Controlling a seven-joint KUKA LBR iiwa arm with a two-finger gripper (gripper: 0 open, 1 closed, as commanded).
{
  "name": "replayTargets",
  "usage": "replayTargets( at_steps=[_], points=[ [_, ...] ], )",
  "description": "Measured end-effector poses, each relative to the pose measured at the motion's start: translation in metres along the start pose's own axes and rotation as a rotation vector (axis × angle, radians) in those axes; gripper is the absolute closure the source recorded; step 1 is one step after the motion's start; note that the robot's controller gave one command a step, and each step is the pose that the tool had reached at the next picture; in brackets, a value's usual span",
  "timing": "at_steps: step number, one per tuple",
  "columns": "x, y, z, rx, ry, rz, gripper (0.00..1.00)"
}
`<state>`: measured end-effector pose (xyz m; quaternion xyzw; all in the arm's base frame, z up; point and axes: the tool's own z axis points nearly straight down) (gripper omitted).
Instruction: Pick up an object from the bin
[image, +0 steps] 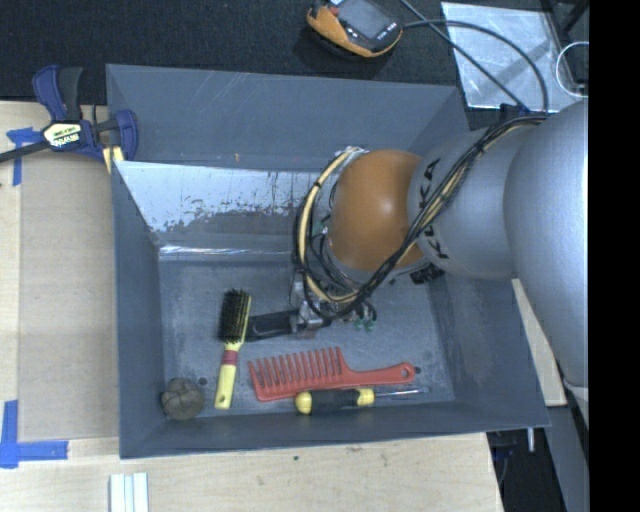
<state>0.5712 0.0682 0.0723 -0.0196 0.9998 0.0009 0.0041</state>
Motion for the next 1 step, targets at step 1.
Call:
replayTargets(
  at_steps=[1],
  points=[
    [0.0021, -0.0002, -0.0114, 0.0, 0.007, 0.0, 1.0]
  ],
)
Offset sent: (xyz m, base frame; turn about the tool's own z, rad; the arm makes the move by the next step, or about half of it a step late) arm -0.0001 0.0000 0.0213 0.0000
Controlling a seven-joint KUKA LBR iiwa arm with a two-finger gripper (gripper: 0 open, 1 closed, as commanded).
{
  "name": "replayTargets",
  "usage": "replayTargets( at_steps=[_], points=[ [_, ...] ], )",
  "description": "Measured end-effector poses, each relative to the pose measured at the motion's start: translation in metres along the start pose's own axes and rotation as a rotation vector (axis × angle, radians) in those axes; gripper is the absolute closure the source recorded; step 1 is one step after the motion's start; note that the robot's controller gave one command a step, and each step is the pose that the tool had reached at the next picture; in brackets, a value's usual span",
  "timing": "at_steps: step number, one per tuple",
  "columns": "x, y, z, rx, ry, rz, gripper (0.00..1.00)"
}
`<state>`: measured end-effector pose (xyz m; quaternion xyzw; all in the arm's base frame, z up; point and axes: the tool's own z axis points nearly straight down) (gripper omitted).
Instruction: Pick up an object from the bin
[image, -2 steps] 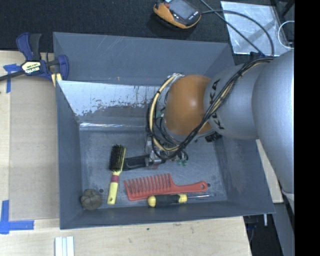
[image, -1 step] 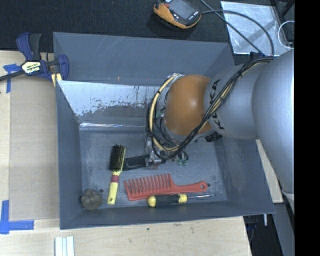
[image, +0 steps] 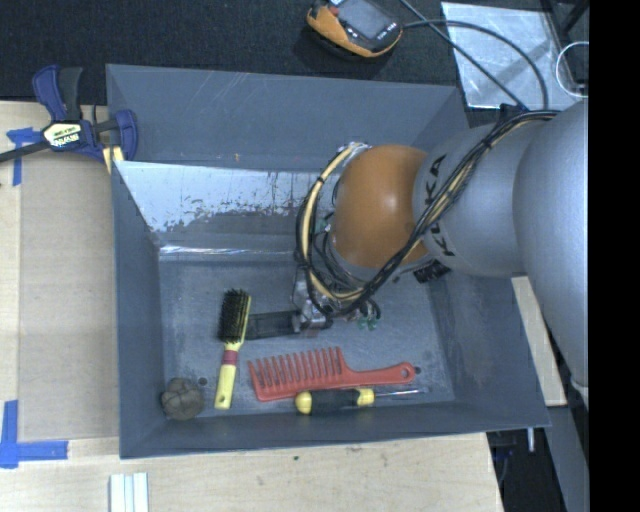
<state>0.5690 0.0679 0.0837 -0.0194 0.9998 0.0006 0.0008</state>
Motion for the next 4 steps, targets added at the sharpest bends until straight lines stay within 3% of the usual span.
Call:
replayTargets(
  at_steps=[4],
  points=[
    [-0.001, 0.0, -0.051, 0.0, -0.005, 0.0, 1.0]
  ],
)
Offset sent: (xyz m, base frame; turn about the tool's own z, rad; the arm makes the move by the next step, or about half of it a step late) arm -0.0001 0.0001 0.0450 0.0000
